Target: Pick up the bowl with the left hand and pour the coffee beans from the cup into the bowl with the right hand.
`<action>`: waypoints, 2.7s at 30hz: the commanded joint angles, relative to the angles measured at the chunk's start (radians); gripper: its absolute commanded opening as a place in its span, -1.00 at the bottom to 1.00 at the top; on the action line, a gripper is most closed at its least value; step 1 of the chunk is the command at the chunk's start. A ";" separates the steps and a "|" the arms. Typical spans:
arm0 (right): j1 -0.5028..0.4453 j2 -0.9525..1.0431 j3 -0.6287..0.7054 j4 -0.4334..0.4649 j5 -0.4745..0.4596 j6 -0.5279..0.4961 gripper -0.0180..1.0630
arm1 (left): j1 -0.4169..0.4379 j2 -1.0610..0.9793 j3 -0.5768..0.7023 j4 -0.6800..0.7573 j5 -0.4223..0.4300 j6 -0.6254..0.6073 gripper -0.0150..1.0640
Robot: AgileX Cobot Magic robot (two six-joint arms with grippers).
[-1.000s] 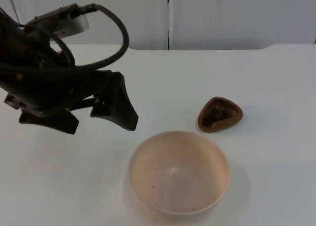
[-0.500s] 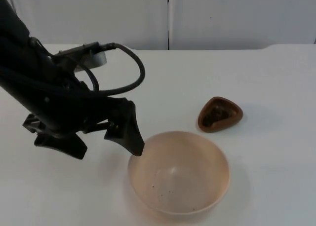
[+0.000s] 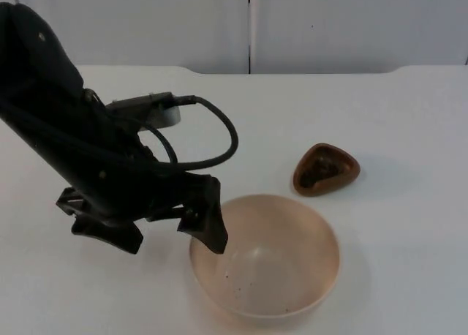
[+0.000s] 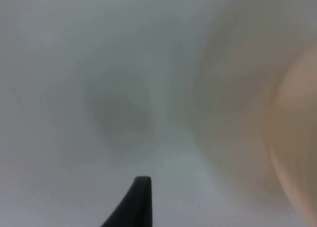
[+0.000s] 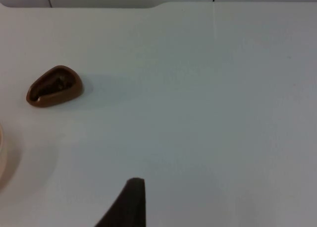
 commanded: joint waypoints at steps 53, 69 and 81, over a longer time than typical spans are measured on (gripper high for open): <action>0.004 -0.004 -0.002 -0.007 -0.003 -0.015 0.98 | 0.000 -0.017 -0.013 -0.069 -0.085 -0.052 -0.98; 0.004 -0.004 -0.002 -0.007 -0.003 -0.015 0.98 | 0.087 -0.040 -0.013 -0.048 -0.035 -0.052 -0.98; 0.004 -0.004 -0.002 -0.007 -0.003 -0.015 0.98 | 0.185 -0.162 -0.013 0.282 0.011 -0.286 -0.98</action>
